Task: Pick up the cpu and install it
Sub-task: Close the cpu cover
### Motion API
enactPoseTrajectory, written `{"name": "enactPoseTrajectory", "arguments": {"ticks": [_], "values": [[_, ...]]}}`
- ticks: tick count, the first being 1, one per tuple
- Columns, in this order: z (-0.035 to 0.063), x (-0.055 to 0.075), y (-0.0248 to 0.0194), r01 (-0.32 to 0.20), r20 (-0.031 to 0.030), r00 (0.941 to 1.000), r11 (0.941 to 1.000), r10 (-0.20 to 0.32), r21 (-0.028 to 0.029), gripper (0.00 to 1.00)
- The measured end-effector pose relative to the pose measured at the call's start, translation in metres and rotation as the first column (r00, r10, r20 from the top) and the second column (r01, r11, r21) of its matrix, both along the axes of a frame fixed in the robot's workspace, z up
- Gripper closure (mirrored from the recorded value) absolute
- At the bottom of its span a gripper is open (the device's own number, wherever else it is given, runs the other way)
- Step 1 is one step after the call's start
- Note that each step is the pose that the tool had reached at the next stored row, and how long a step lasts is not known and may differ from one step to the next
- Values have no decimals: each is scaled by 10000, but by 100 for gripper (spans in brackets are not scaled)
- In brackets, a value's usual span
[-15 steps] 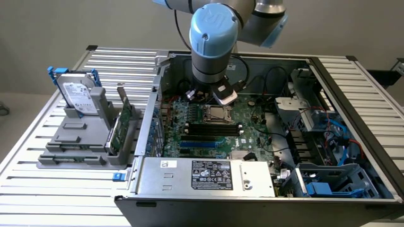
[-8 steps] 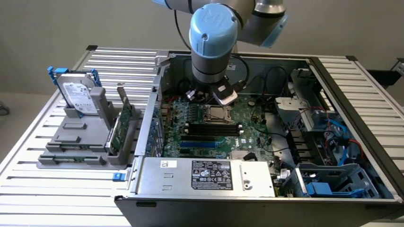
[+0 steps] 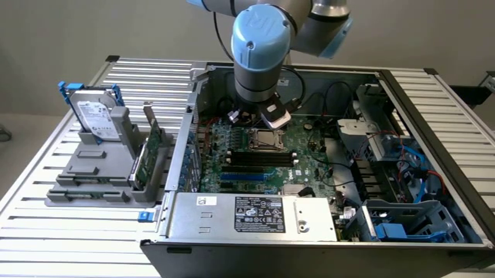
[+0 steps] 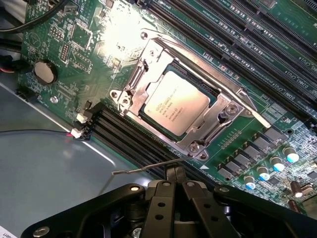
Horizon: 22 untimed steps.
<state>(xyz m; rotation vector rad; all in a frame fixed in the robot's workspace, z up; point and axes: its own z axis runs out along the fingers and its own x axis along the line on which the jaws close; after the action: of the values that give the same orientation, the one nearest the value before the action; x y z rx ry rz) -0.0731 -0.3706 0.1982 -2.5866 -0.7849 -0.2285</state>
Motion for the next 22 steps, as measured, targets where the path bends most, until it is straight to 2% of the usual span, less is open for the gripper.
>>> {"name": "enactPoseTrajectory", "arguments": {"ticks": [22], "values": [[-13,18,-17,-1,0,10000,10000,1,0,89]]}}
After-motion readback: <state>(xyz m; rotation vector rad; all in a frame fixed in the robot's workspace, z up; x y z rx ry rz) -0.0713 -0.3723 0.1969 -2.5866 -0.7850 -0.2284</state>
